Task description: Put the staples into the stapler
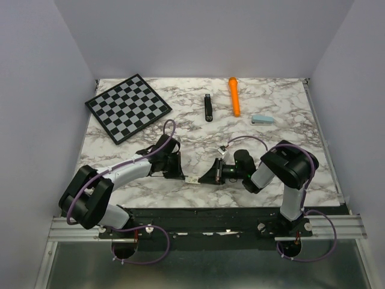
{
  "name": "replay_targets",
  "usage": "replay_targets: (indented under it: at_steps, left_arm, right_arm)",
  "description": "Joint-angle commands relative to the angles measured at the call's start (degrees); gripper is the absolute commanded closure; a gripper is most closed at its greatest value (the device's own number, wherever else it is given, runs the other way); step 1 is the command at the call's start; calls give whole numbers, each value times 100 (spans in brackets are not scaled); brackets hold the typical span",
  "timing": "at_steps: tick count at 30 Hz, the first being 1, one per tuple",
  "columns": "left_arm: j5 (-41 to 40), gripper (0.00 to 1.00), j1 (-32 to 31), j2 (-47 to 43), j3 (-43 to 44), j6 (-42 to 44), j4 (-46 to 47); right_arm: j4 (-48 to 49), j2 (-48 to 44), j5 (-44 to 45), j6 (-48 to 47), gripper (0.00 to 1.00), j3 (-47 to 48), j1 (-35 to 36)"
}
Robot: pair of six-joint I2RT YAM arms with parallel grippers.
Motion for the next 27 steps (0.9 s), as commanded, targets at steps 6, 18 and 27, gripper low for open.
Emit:
replay_targets:
  at_steps: [6,18,27]
  left_arm:
    - [44,100,152,-200,-79,193,-217]
    - [-88,100,205,-165,-79,395,-436]
    - [-132,100,257,-138,-62,430,-446]
  right_arm:
    - [251,-99,11,-259,99,-255,-144]
    - [207,-214,-103,-400,99,-518,-354]
    - [-415,-415,-148,-707,99,-589,-477]
